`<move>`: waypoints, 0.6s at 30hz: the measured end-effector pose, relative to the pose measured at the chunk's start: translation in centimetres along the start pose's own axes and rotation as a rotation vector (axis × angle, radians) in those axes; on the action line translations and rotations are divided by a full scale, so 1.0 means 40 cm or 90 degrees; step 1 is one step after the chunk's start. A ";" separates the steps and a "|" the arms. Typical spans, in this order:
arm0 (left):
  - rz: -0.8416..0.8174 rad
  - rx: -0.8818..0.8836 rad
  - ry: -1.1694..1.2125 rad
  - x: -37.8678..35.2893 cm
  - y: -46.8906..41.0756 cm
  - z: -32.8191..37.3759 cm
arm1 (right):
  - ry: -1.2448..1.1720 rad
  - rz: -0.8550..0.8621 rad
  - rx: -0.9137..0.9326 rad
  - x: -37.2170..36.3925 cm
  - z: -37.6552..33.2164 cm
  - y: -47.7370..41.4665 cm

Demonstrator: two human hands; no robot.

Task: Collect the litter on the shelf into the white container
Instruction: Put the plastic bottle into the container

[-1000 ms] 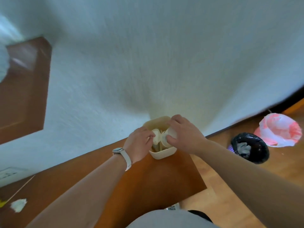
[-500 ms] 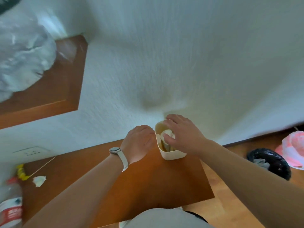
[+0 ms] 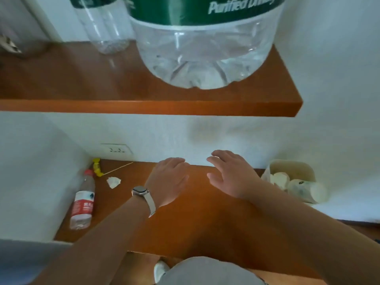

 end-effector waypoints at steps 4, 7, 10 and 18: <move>0.035 0.053 -0.010 0.020 0.099 -0.147 | 0.020 -0.035 0.054 -0.043 -0.143 -0.084; 0.028 0.103 -0.008 0.019 0.175 -0.255 | 0.043 -0.065 0.099 -0.084 -0.242 -0.138; 0.029 0.152 0.005 0.013 0.251 -0.353 | 0.061 -0.081 0.138 -0.133 -0.332 -0.187; -0.004 0.256 0.024 -0.025 0.432 -0.588 | 0.110 -0.158 0.166 -0.302 -0.530 -0.303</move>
Point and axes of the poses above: each hand's wrist, its own y-axis away from the middle knuckle, its own x-axis out of the back of the hand, z = x × y, the point moved 3 cm from there along -y, towards the middle knuckle
